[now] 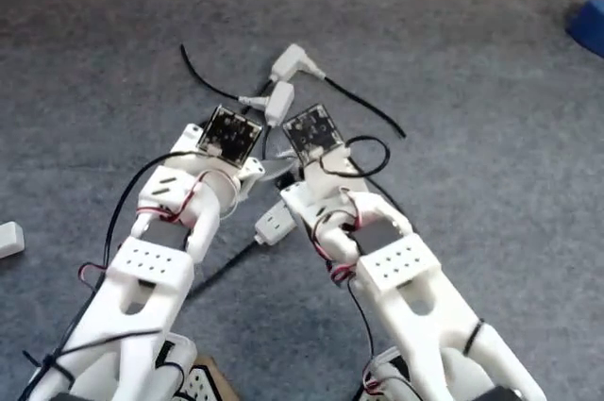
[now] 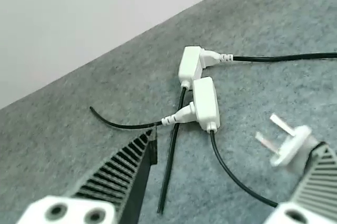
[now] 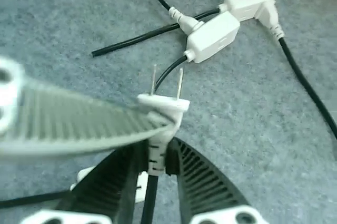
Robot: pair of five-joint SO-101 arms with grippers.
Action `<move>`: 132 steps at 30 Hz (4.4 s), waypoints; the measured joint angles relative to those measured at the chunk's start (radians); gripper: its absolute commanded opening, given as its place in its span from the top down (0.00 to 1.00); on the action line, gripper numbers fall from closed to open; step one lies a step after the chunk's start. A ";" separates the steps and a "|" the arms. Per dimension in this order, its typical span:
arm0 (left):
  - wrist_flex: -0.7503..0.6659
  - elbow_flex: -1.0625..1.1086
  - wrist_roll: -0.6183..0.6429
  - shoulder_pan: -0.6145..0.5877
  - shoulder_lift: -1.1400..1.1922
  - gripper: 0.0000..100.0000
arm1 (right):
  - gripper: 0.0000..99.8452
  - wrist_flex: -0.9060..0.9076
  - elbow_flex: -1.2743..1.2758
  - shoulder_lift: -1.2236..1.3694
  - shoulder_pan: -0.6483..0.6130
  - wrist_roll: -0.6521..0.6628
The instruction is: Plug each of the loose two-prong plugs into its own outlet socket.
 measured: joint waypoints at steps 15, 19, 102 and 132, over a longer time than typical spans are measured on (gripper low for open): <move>-0.018 -0.037 -0.002 -0.058 0.060 0.60 | 0.99 0.130 0.023 -0.138 -0.044 0.000; -0.018 -0.035 -0.002 -0.086 0.061 0.60 | 0.99 0.173 0.012 -0.144 -0.041 0.000; 0.290 0.026 0.074 -0.290 0.061 0.62 | 0.99 1.341 -1.577 0.867 -0.094 0.227; 0.278 -0.051 0.074 -0.298 0.296 0.62 | 0.99 1.343 -1.419 0.867 -0.180 1.289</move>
